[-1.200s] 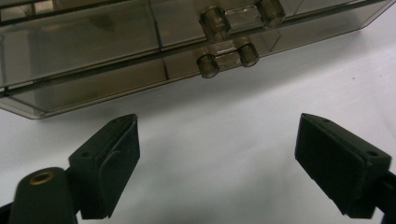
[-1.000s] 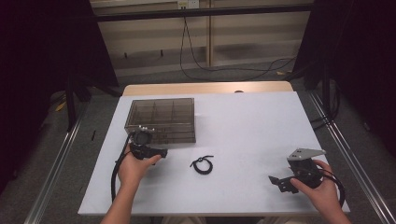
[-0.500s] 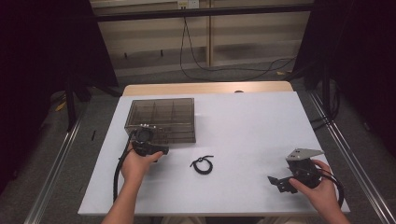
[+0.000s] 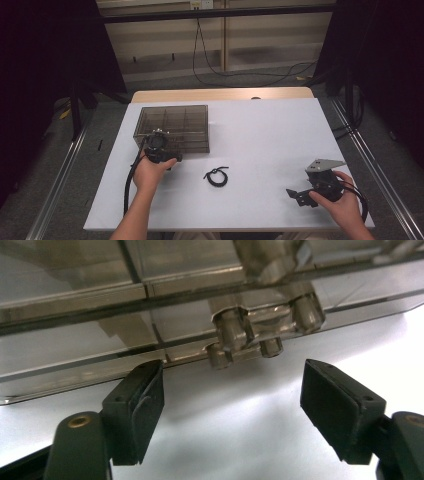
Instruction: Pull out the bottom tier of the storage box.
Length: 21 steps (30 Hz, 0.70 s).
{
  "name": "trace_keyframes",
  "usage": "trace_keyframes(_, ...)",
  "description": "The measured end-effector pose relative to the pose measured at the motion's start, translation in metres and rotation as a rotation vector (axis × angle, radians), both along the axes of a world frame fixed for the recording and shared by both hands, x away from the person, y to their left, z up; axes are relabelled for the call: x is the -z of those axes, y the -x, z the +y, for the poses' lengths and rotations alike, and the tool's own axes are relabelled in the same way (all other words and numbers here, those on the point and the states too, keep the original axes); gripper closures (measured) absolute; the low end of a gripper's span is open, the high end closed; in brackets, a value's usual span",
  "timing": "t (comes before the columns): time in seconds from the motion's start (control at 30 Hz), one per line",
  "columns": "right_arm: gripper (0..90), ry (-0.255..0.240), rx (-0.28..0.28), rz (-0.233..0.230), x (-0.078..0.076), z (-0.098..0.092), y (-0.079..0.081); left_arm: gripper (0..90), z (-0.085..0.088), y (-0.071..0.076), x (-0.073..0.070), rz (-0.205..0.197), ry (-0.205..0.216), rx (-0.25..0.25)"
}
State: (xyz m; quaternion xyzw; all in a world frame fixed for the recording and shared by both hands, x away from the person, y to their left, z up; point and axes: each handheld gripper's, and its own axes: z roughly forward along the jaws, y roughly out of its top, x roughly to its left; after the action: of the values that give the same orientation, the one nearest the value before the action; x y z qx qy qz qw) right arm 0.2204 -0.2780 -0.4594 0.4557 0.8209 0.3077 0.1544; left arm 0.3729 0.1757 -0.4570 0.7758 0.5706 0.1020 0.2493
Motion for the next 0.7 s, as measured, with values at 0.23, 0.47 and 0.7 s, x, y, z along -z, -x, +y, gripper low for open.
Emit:
trace_keyframes(0.23,3.7,0.005,0.000,0.000,0.000,0.001,-0.001,38.7,-0.004,-0.005,-0.004,0.039,-0.015,-0.040)
trace_keyframes(0.47,3.7,0.004,0.002,-0.008,0.000,0.001,0.000,55.5,-0.012,-0.006,-0.004,0.059,-0.023,-0.060)
trace_keyframes(0.7,3.7,0.000,0.001,-0.007,-0.001,0.000,0.000,56.3,-0.014,-0.007,-0.004,0.065,-0.027,-0.074)
